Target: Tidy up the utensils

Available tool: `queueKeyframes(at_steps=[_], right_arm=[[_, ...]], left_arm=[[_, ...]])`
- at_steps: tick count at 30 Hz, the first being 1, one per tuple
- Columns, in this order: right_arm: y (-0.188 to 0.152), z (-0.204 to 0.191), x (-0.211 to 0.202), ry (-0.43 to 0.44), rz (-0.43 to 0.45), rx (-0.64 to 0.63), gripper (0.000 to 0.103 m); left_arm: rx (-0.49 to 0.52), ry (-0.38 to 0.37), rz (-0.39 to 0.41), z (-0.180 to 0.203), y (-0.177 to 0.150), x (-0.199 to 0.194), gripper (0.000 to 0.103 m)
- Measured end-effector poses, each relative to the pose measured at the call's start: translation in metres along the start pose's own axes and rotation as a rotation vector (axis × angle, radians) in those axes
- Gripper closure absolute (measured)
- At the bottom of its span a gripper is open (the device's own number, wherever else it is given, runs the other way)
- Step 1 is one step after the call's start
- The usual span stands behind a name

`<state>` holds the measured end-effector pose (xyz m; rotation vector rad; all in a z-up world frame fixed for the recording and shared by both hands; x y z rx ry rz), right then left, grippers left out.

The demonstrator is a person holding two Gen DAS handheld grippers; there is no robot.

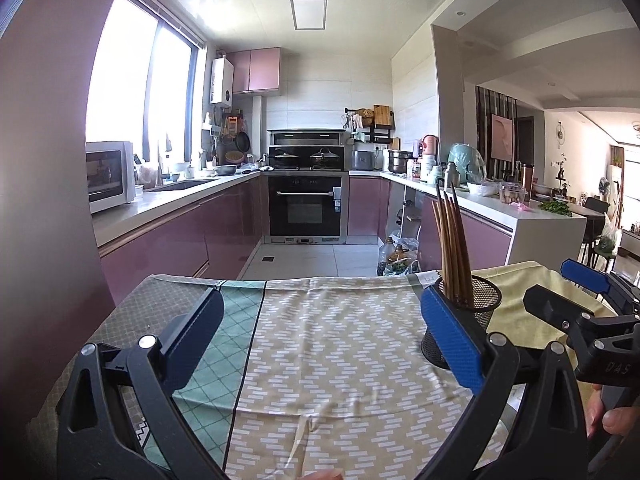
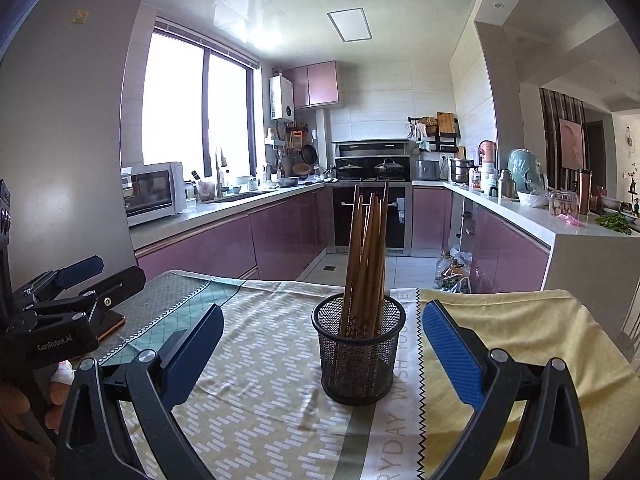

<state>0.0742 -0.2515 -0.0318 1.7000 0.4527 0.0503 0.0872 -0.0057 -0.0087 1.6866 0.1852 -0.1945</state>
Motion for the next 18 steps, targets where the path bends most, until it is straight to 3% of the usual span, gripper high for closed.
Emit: queueKeyframes(at_steps=[18], right_arm=[[-0.0003, -0.0041, -0.0080, -0.007, 0.044, 0.006, 0.006]], left_arm=[[-0.017, 0.013, 0.028, 0.0001, 0.0034, -0.0105, 0.006]])
Point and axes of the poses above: each gripper's, at about its wrist camera, not at the fingertips, and x roughly the way its jaws point, z to its right, y to its top, the point moved 5 cm from there along x, roughly the way its jaws point, and after that the axes turned 6 degrees about x, right-handed, at the moved point
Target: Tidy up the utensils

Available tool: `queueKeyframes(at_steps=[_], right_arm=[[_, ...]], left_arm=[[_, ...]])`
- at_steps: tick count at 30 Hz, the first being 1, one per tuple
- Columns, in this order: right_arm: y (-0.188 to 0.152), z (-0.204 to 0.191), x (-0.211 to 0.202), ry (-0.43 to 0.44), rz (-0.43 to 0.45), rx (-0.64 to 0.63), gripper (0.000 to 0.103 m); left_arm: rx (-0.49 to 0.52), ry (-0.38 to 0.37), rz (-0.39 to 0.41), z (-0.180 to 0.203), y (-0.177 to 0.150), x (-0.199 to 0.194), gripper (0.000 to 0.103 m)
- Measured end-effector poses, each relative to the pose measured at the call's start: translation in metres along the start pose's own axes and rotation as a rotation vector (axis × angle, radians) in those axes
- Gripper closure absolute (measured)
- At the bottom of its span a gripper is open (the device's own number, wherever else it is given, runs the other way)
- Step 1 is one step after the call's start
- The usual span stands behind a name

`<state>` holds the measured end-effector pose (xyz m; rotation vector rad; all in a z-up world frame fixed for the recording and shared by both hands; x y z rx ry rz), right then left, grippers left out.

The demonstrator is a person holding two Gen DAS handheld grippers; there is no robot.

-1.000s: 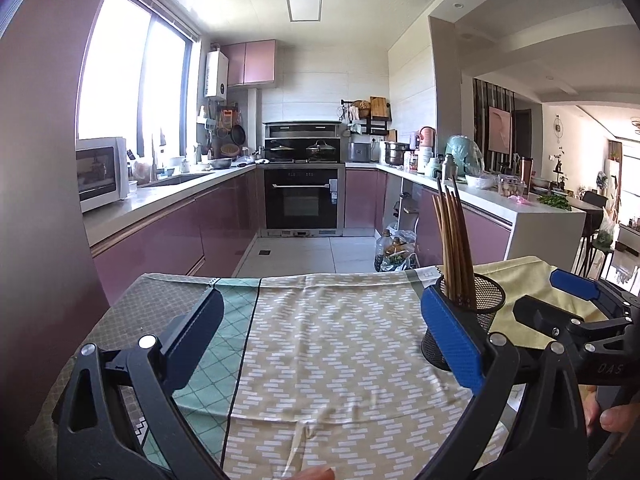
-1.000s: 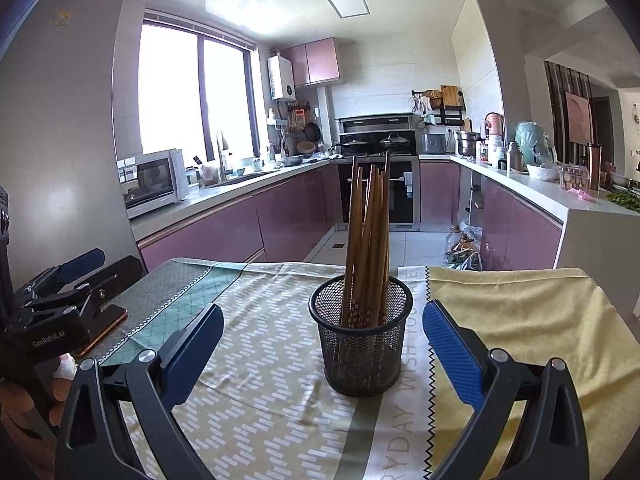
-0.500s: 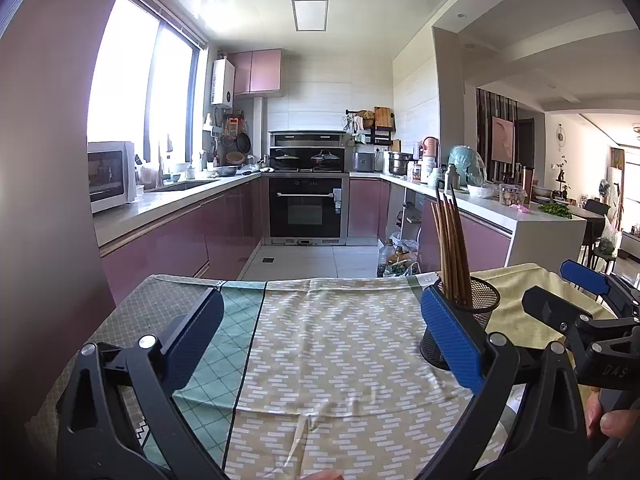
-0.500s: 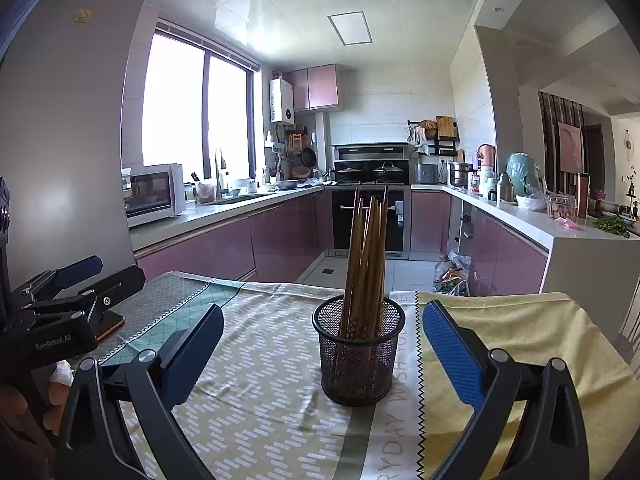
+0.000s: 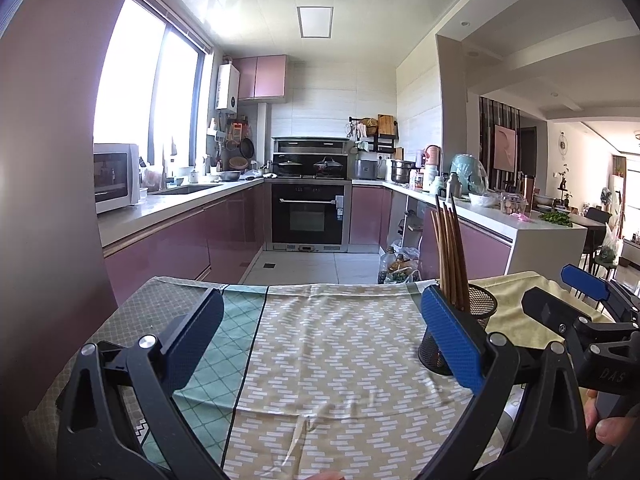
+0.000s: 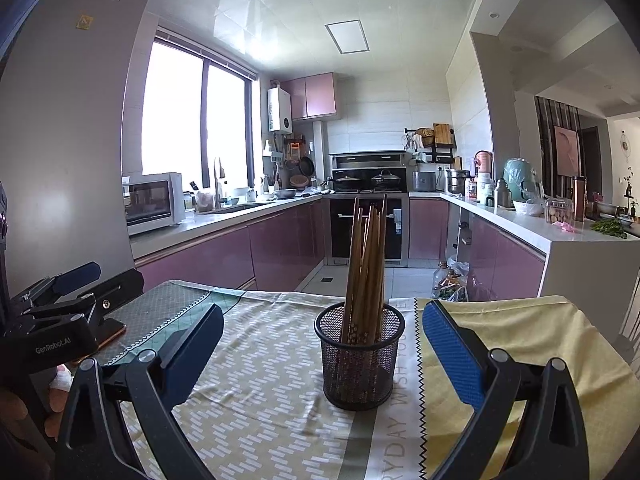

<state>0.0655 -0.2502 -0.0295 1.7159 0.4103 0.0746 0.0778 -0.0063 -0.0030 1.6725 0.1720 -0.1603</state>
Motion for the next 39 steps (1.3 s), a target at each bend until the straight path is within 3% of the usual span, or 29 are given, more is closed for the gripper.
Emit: queueKeyframes(at_steps=[39], right_arm=[[-0.0003, -0.0005, 0.0022, 0.001, -0.009, 0.010, 0.006]], left_arm=[[-0.001, 0.008, -0.001, -0.0007, 0.0006, -0.0002, 0.006]])
Point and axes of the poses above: each gripper's, at about its wrist camera, not at the fingertips, and x roughly the way its jaws point, z to its right, y to its top, the point moved 5 cm from there along x, roughly the way its jaws point, and after that the axes turned 6 degrees about x, right-handed, at the moved point
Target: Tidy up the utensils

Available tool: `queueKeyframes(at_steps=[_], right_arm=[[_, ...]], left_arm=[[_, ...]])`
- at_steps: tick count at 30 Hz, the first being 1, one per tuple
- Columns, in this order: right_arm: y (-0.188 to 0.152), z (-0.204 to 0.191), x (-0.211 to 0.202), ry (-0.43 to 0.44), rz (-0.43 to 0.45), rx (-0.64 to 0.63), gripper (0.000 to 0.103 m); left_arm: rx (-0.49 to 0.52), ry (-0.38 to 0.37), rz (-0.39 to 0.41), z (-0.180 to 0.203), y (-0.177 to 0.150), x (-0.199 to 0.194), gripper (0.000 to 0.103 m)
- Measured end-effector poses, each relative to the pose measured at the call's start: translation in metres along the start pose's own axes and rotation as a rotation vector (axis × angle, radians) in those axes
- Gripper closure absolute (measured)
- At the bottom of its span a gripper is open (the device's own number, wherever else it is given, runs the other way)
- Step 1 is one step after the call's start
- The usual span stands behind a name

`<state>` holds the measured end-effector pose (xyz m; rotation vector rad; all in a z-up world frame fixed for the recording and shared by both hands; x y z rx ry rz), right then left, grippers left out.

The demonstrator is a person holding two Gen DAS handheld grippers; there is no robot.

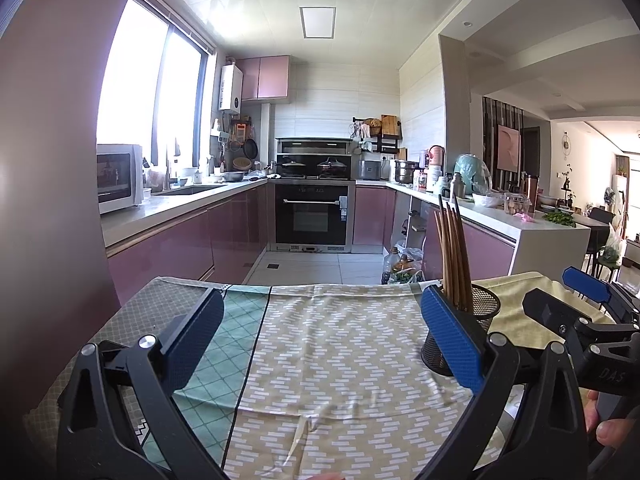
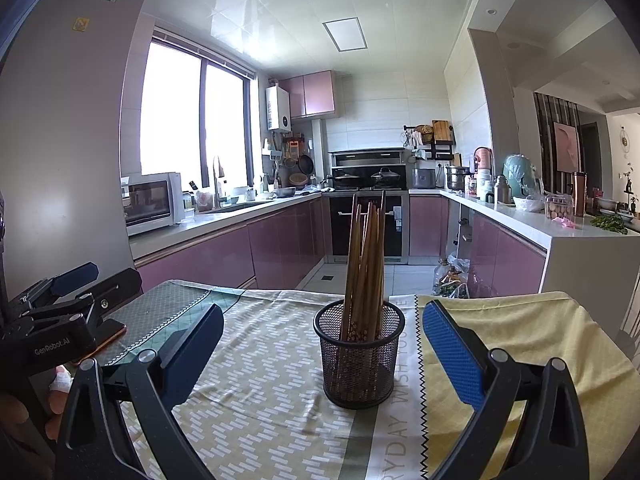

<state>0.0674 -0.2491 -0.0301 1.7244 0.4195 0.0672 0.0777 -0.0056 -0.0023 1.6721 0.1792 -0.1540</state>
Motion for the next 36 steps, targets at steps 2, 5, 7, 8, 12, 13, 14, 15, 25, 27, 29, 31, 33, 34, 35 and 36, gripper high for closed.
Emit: queueKeyframes(at_steps=[2, 5, 7, 8, 12, 13, 14, 15, 25, 27, 29, 31, 33, 34, 35, 36], right_arm=[[0.0002, 0.0000, -0.0003, 0.000, 0.001, 0.000, 0.006], [0.0004, 0.0001, -0.0004, 0.000, 0.000, 0.000, 0.006], [0.0003, 0.0001, -0.0004, 0.000, 0.000, 0.000, 0.006], [0.0003, 0.0000, -0.0004, -0.001, 0.000, 0.000, 0.006], [0.0007, 0.0006, -0.0005, -0.001, 0.002, 0.001, 0.006], [0.0008, 0.0006, -0.0005, -0.002, 0.001, 0.001, 0.006], [0.0007, 0.0008, -0.0006, -0.002, 0.002, 0.000, 0.006], [0.0005, 0.0006, -0.0008, -0.003, 0.002, 0.001, 0.006], [0.0002, 0.0011, -0.0010, -0.003, 0.002, 0.006, 0.006], [0.0001, 0.0009, -0.0012, -0.002, 0.003, 0.007, 0.006], [0.0001, 0.0011, -0.0010, -0.003, 0.000, 0.006, 0.006], [0.0005, 0.0015, -0.0009, -0.002, 0.001, 0.007, 0.006], [0.0002, 0.0015, -0.0010, -0.003, 0.000, 0.007, 0.006], [0.0003, 0.0017, -0.0009, -0.003, 0.000, 0.008, 0.006], [0.0003, 0.0016, -0.0008, -0.003, 0.000, 0.007, 0.006], [0.0003, 0.0017, -0.0011, -0.004, 0.001, 0.007, 0.006]], left_arm=[[0.000, 0.000, 0.001, -0.0003, 0.0001, 0.0000, 0.006], [0.000, 0.003, 0.001, -0.0010, 0.0010, 0.0014, 0.006], [-0.001, 0.003, -0.001, -0.0014, 0.0013, 0.0019, 0.006], [-0.002, 0.002, -0.001, -0.0015, 0.0012, 0.0019, 0.006], [-0.001, 0.002, 0.000, -0.0011, 0.0014, 0.0020, 0.006], [0.000, 0.002, 0.000, -0.0011, 0.0014, 0.0022, 0.006], [0.000, 0.002, 0.000, -0.0011, 0.0013, 0.0024, 0.006], [0.000, 0.003, 0.000, -0.0014, 0.0013, 0.0024, 0.006], [-0.001, 0.003, 0.000, -0.0010, 0.0014, 0.0020, 0.006], [0.000, 0.003, -0.001, -0.0010, 0.0014, 0.0021, 0.006], [0.000, 0.003, 0.000, -0.0013, 0.0014, 0.0022, 0.006], [-0.001, 0.003, 0.000, -0.0011, 0.0015, 0.0021, 0.006], [0.000, 0.003, 0.000, -0.0014, 0.0016, 0.0022, 0.006], [0.000, 0.002, 0.000, -0.0011, 0.0015, 0.0021, 0.006], [0.000, 0.003, 0.000, -0.0011, 0.0015, 0.0021, 0.006], [0.000, 0.002, 0.000, -0.0010, 0.0015, 0.0021, 0.006]])
Point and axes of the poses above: each gripper's, at about its wrist camera, not at the fingertips, and x roughly the way its jaws point, z to its right, y to its top, the point moved 5 cm from there along x, roughly the way its jaws point, and after that the axes turned 6 degrees about x, right-handed, at the moved point
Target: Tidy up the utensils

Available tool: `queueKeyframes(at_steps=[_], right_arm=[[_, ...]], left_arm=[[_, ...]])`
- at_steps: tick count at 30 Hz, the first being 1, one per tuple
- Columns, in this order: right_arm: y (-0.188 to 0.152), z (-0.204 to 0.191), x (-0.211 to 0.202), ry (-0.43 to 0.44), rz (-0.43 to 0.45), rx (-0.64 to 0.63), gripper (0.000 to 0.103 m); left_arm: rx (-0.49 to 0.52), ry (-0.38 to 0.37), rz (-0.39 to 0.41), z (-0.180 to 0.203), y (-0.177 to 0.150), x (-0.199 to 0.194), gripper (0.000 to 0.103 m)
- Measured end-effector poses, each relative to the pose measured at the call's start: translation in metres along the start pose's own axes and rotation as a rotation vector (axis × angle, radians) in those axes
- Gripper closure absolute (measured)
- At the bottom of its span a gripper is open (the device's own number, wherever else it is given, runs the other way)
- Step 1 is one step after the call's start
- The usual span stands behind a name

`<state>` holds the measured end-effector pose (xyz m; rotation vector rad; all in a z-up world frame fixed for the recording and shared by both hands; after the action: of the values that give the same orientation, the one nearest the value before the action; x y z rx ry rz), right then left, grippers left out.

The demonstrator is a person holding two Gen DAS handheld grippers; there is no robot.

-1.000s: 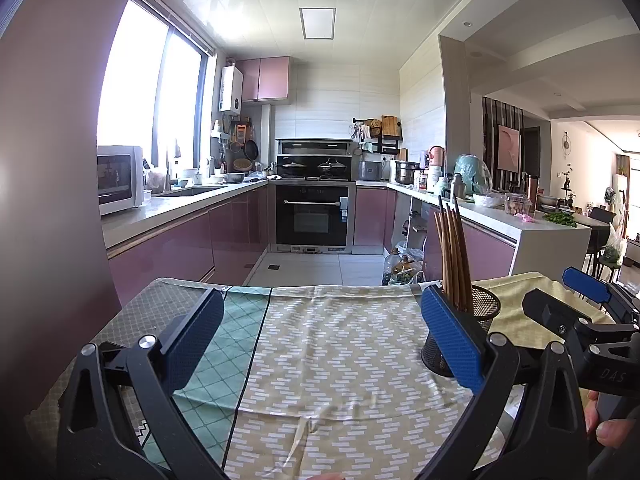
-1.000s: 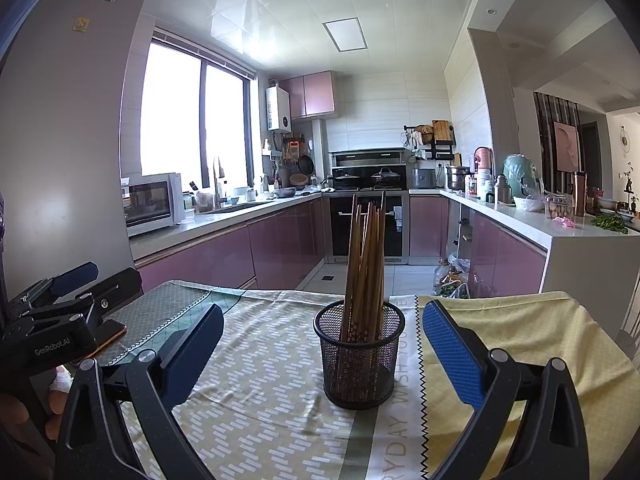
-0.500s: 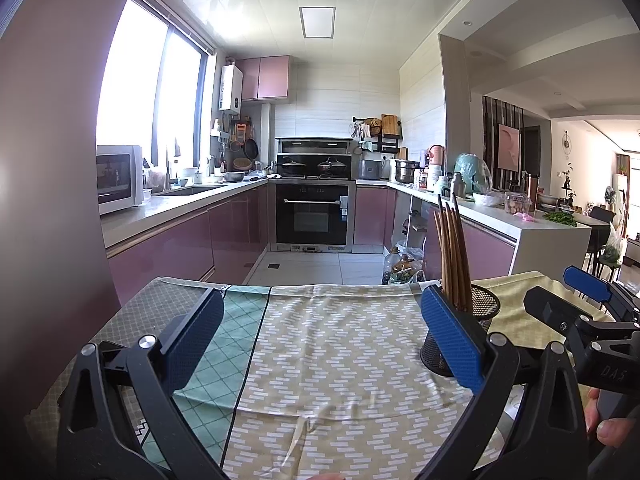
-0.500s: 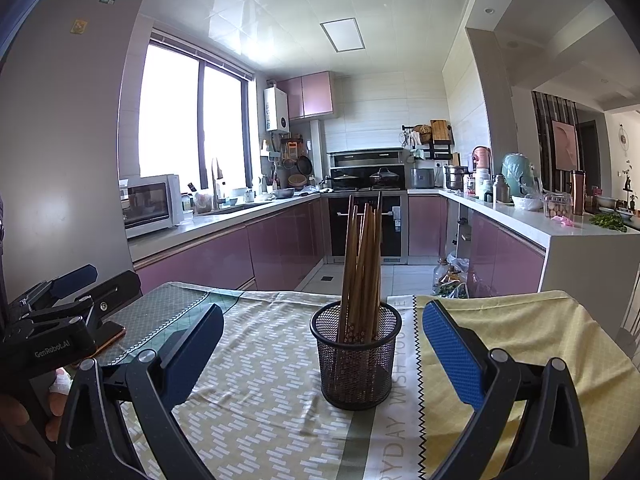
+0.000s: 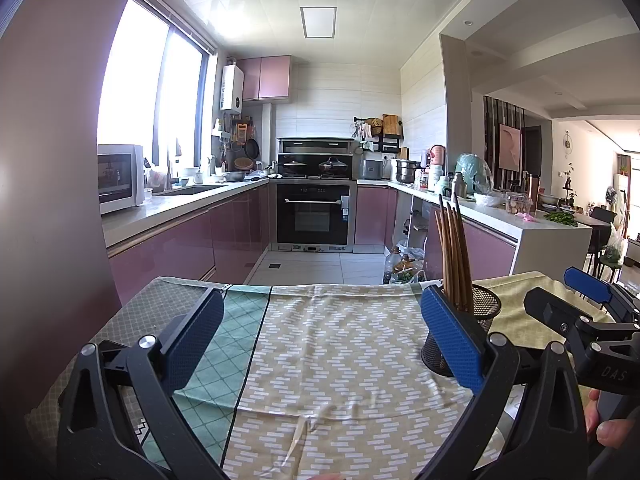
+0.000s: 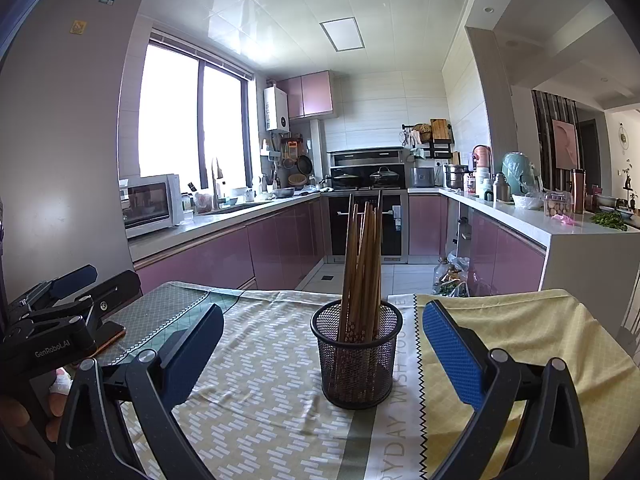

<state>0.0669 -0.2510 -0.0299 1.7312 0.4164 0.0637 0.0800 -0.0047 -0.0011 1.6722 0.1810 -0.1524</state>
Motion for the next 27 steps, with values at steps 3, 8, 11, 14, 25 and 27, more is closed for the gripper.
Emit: queueKeyframes(at_steps=[3, 8, 11, 14, 25, 27], right_arm=[[-0.0003, -0.0003, 0.0005, -0.001, -0.001, 0.000, 0.006], [-0.0003, -0.0002, 0.0003, 0.000, -0.001, 0.001, 0.006], [-0.0004, 0.0000, 0.0002, -0.001, 0.000, 0.002, 0.006], [-0.0011, 0.0002, -0.0006, -0.002, 0.000, 0.004, 0.006], [-0.0010, 0.0004, -0.0009, -0.003, 0.000, 0.006, 0.006], [-0.0007, 0.0005, -0.0007, -0.003, 0.001, 0.005, 0.006]], left_arm=[[0.000, 0.000, 0.000, 0.0000, 0.0000, 0.0000, 0.006], [0.000, 0.000, -0.001, -0.0002, 0.0000, 0.0000, 0.006], [0.000, 0.000, 0.000, -0.0001, 0.0002, 0.0001, 0.006], [0.000, 0.001, -0.001, -0.0001, 0.0002, 0.0000, 0.006], [0.000, 0.000, -0.001, -0.0002, 0.0004, 0.0001, 0.006], [0.000, 0.001, -0.001, 0.0001, 0.0004, 0.0000, 0.006]])
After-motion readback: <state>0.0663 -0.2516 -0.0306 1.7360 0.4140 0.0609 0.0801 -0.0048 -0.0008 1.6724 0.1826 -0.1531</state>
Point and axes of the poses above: each gripper's, at about its wrist camera, not at the fingertips, and x roughly the way its jaws point, z to its right, y to its top, the point moved 5 cm from there along x, roughly the way its jaws point, and after that the axes turned 6 degrees about x, right-handed, at the moved point
